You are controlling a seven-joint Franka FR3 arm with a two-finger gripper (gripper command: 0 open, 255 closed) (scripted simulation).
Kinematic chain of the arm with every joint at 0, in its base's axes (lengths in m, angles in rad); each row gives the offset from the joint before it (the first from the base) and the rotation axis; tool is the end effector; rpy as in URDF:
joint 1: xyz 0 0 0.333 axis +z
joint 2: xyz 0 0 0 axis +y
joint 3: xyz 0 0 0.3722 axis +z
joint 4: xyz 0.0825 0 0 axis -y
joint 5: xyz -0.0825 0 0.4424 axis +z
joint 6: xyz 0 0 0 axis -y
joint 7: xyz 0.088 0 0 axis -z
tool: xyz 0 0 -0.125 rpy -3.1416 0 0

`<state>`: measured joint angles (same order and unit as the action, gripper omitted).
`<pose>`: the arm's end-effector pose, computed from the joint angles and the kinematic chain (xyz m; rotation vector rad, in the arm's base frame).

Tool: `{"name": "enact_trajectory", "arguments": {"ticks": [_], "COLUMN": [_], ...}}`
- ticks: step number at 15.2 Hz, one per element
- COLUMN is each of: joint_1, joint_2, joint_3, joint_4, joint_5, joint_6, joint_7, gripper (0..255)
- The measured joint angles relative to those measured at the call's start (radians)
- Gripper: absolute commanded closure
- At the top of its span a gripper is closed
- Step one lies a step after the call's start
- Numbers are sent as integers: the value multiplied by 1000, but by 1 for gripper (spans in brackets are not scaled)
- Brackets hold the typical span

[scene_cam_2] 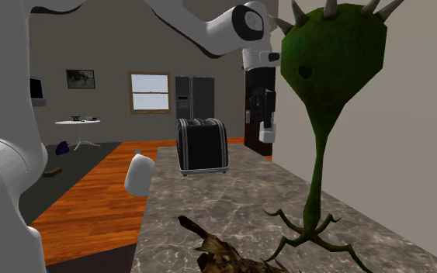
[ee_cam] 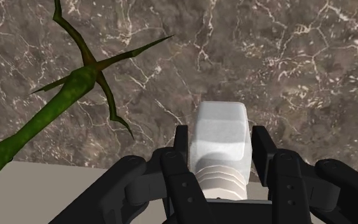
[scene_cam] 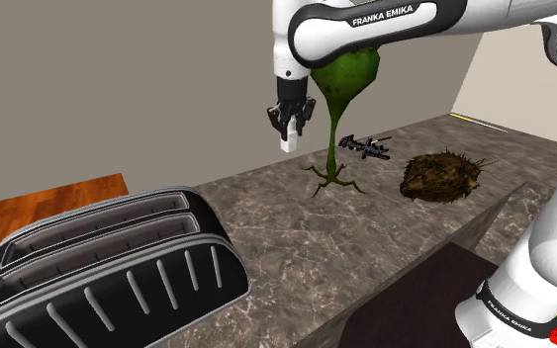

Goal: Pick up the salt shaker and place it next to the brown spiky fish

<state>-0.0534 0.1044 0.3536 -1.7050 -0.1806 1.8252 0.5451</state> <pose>0.6376 0.1693 0.5516 3.0061 -0.3070 0.1179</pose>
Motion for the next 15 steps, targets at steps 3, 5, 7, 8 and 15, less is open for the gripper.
{"name": "enact_trajectory", "arguments": {"ticks": [3,5,7,8,15], "joint_1": [3,4,-2,-12,-88], "joint_2": [1,1,-10,-33,-224], "joint_3": [2,3,-1,-7,-86], "joint_4": [42,72,69,41,-181], "joint_5": [1,2,7,15,76], "joint_6": [-41,-71,-77,-68,-6], "joint_7": [-2,-6,-18,-32,-194], "gripper": [255,255,255,255,255]}}
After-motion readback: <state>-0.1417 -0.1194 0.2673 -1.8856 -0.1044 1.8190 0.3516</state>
